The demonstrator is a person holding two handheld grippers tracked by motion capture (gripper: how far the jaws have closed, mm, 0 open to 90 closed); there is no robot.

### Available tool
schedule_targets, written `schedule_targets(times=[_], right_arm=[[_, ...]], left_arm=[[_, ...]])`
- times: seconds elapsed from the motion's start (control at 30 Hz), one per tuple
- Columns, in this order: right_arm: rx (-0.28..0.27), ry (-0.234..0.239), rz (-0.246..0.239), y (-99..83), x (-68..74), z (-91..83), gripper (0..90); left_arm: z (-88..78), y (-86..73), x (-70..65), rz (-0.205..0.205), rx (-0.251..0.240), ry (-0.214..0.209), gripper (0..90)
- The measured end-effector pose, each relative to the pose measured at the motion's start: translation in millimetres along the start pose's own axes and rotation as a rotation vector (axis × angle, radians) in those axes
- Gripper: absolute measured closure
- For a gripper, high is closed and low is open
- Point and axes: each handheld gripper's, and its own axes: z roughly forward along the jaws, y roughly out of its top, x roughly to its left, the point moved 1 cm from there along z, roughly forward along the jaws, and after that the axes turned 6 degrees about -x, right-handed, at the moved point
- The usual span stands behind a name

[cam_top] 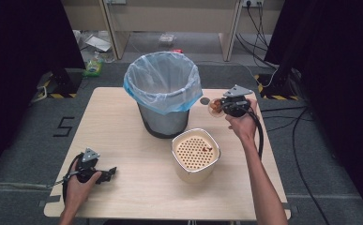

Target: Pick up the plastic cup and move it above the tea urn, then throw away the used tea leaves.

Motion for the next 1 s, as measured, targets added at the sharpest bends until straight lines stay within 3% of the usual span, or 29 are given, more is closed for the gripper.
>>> schedule_targets(times=[0.27,0.53,0.7,0.77,1.0], right_arm=[[-0.084,-0.02,-0.035,7.1,8.4,-18.3,86.4],[-0.173,-0.021,-0.093,9.0,31.2,-40.8,86.4],[-0.226,-0.035,-0.168,7.4,47.3,-52.0,86.4],[-0.24,-0.04,-0.177,6.6,51.2,-54.1,86.4],[-0.362,-0.106,-0.291,-2.4,78.8,-72.1,86.5]], left_arm=[[0.0,0.0,0.0,0.0,0.0,0.0,0.0],[0.0,0.0,0.0,0.0,0.0,0.0,0.0],[0.0,0.0,0.0,0.0,0.0,0.0,0.0],[0.0,0.0,0.0,0.0,0.0,0.0,0.0],[0.0,0.0,-0.1,0.0,0.0,0.0,0.0]])
